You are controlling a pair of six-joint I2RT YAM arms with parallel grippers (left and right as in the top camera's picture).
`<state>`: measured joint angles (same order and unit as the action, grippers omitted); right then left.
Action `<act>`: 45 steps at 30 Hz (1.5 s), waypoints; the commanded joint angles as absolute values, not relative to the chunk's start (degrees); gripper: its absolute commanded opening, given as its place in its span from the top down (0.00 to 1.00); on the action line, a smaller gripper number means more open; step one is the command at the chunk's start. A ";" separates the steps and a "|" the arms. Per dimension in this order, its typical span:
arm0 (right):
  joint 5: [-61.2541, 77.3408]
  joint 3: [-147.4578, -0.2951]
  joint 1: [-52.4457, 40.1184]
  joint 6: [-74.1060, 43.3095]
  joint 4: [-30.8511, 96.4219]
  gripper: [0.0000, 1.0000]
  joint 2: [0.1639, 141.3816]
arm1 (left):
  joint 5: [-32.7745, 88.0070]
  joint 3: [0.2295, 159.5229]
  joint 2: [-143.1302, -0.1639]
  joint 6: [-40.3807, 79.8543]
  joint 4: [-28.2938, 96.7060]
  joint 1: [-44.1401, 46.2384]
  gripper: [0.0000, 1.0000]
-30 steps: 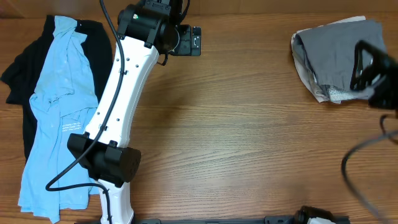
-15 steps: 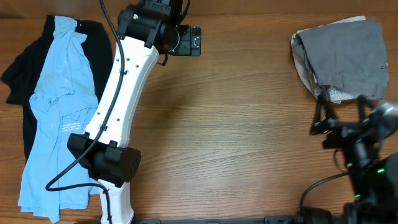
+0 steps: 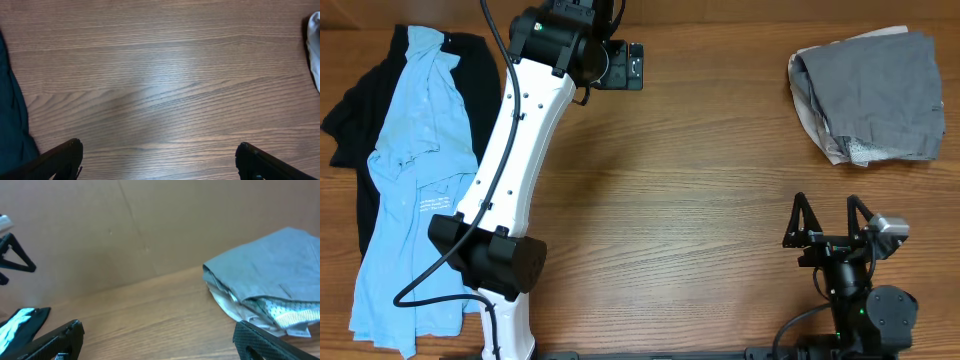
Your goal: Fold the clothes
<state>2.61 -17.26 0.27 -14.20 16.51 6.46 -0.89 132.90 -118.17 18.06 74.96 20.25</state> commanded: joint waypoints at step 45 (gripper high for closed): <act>3.49 -0.45 0.01 -16.56 4.47 0.00 0.16 | -0.62 133.51 -118.13 17.56 74.81 20.25 0.00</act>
